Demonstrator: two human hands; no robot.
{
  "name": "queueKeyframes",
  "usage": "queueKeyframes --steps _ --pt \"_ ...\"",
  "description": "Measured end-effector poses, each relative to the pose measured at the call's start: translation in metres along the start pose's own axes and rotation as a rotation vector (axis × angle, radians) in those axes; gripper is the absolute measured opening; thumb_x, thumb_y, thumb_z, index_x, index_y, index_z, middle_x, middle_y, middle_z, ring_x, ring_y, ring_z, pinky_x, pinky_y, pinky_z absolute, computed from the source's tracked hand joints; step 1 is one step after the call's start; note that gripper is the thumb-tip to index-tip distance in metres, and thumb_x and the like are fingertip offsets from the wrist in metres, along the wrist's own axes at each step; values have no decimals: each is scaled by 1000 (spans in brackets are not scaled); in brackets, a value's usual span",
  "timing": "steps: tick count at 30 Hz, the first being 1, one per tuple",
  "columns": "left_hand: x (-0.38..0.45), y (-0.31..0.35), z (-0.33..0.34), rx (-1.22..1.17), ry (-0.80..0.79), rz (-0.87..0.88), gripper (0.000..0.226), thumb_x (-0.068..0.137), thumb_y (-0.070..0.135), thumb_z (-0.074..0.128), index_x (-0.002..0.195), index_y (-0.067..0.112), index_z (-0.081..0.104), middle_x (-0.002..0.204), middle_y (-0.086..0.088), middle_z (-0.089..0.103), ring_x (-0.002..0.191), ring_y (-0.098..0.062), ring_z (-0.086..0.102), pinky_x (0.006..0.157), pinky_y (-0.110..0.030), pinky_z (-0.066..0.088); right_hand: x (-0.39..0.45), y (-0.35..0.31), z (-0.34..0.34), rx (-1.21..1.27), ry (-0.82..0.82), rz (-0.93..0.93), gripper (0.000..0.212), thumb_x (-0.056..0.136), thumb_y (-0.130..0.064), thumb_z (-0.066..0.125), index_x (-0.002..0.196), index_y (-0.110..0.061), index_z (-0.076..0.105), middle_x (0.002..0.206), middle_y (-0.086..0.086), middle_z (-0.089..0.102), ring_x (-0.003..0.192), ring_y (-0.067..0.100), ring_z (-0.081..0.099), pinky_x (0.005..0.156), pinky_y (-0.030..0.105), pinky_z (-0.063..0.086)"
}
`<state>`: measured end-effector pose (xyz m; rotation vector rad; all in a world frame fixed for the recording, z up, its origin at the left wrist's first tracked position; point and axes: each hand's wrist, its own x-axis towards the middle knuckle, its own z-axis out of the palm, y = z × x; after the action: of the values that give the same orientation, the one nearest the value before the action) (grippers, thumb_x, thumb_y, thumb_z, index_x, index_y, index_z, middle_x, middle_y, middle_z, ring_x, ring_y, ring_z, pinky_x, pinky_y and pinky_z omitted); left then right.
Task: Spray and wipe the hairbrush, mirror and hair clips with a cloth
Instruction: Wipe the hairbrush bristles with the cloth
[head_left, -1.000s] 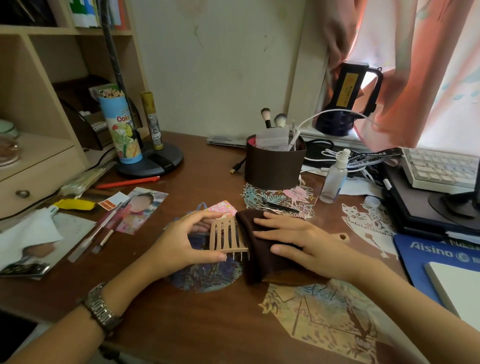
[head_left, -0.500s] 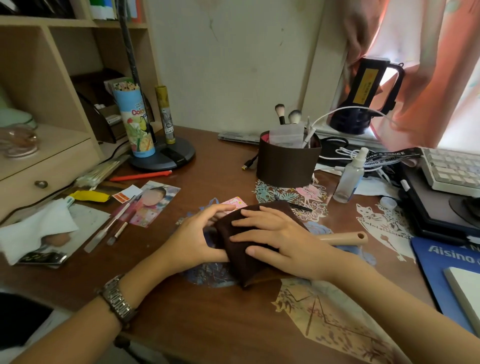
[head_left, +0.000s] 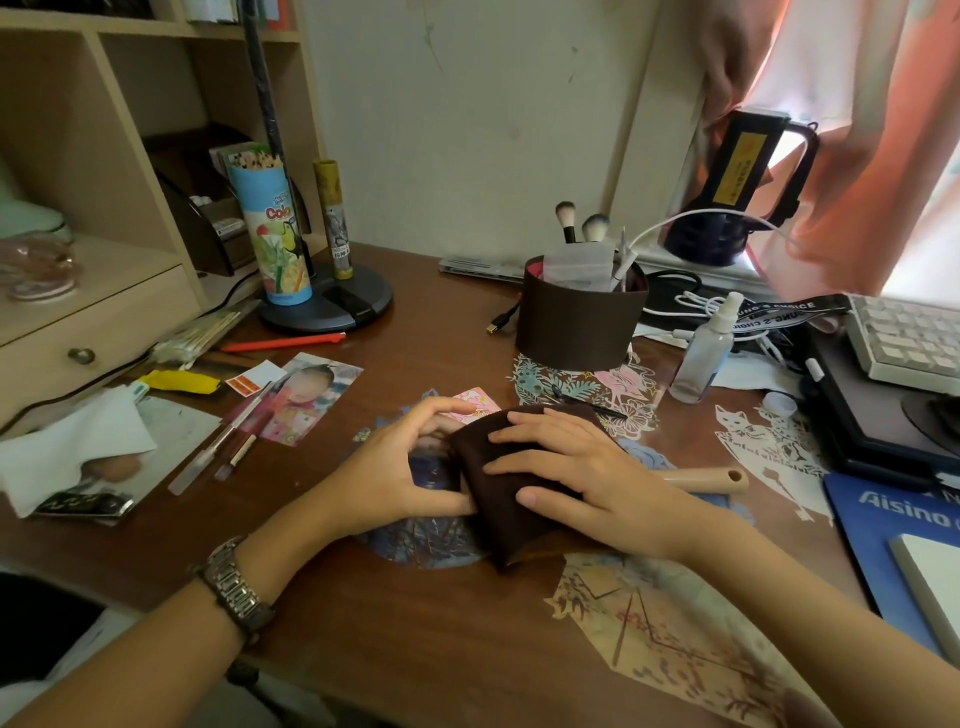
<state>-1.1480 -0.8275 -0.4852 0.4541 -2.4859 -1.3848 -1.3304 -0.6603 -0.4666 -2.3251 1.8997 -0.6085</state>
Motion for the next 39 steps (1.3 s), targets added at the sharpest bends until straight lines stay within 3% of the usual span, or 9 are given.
queueKeyframes --steps 7,15,20,23,27,34,39 --pt "-1 4 0 24 6 -15 81 62 29 87 127 40 40 118 18 60 113 6 55 97 -15 43 -23 8 -10 40 8 66 37 99 -43 37 131 -32 52 144 -14 39 142 3 21 114 37 23" --pt "-1 4 -1 22 -3 -30 83 58 39 86 127 43 41 118 18 62 114 6 55 98 -18 43 -50 18 -18 32 4 141 39 97 -46 37 131 -34 51 143 -18 38 138 1 27 113 30 24" --pt "-1 5 0 32 -4 -29 82 56 44 85 126 43 41 119 29 58 113 6 55 97 -17 45 -64 23 -22 2 -29 200 38 96 -51 36 132 -43 46 143 -26 33 135 -5 28 111 17 18" --pt "-1 6 0 30 1 -25 85 53 53 82 127 41 42 118 28 59 113 4 57 97 -20 45 -70 26 -23 -30 -42 229 39 96 -53 35 133 -46 43 142 -28 33 133 -7 29 109 17 19" --pt "-1 4 1 29 11 -25 85 54 50 84 127 41 42 118 28 59 113 4 57 98 -22 45 -73 28 -23 -48 -56 247 41 95 -56 32 134 -48 41 143 -28 32 131 -10 27 107 12 16" --pt "0 5 1 16 29 -31 83 53 47 84 126 43 43 117 28 60 112 5 56 95 -18 46 -68 25 -18 -64 -36 209 42 97 -53 32 138 -46 36 145 -25 29 134 -4 27 111 26 23" --pt "0 5 2 26 30 -32 83 55 40 87 124 43 43 116 32 57 111 8 55 92 -14 45 -52 17 -13 -55 -13 150 42 99 -48 33 137 -36 44 144 -15 35 136 4 26 113 28 23"
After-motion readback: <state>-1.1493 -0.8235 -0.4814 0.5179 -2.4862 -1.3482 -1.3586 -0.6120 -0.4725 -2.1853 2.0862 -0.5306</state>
